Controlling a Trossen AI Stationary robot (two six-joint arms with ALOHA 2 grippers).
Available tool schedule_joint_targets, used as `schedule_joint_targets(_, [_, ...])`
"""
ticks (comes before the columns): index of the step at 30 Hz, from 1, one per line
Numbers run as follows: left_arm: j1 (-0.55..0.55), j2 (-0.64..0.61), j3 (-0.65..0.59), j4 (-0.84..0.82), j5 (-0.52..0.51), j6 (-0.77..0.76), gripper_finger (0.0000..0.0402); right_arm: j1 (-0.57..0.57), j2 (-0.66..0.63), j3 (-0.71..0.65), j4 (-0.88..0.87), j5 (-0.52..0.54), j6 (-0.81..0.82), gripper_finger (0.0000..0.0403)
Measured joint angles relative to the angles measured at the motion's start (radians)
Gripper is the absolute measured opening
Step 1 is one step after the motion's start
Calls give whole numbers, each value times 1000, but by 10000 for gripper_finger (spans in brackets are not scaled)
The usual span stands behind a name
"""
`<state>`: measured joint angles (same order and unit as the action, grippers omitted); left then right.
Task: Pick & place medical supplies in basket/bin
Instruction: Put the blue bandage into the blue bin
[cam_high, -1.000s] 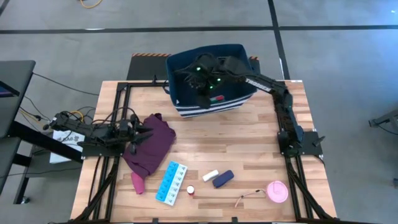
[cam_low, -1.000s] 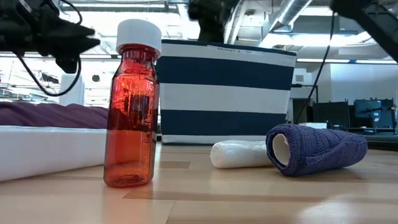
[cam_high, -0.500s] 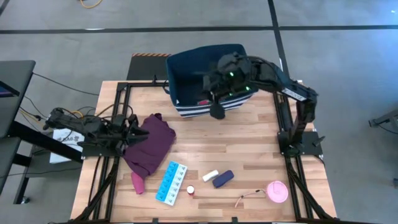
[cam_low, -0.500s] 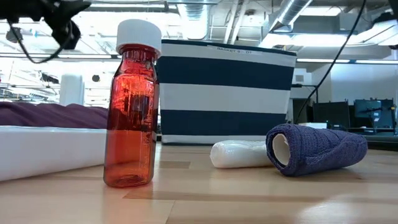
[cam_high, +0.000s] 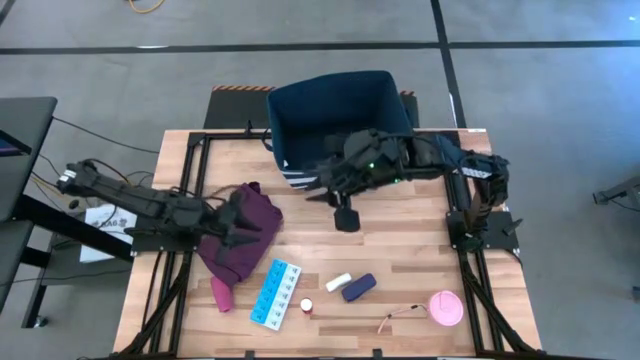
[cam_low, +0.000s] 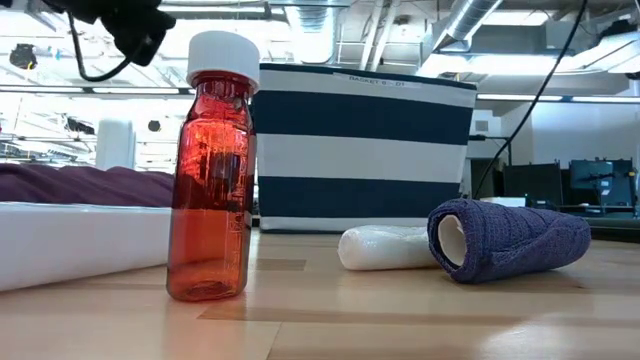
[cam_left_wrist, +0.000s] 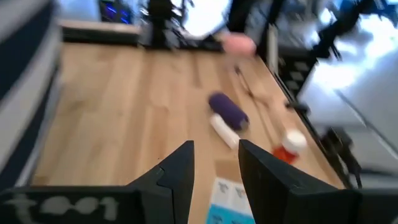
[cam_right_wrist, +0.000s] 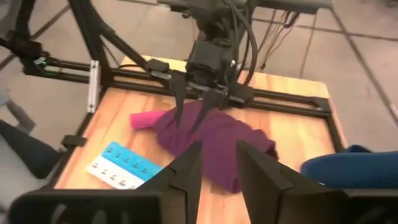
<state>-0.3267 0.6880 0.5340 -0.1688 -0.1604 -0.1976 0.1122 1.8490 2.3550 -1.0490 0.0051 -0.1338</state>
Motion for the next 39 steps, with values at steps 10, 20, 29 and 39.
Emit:
schedule_joint_targets(10, [0, 234, 3, 147, 130, 118, 114, 32, 5, -4, -5, 0, 91, 142])
schedule_joint_targets(20, [1, 477, 3, 418, 181, 282, 114, 32, 55, -4, -30, -3, 224, 167])
schedule_joint_targets(29, [-26, 561, 7, 519, 249, 215, 114, 92, 69, -5, -232, 0, 330, 158])
schedule_joint_targets(39, [-30, 437, 9, 521, 222, 215, 114, 263, 176, -5, -515, -6, 364, 159])
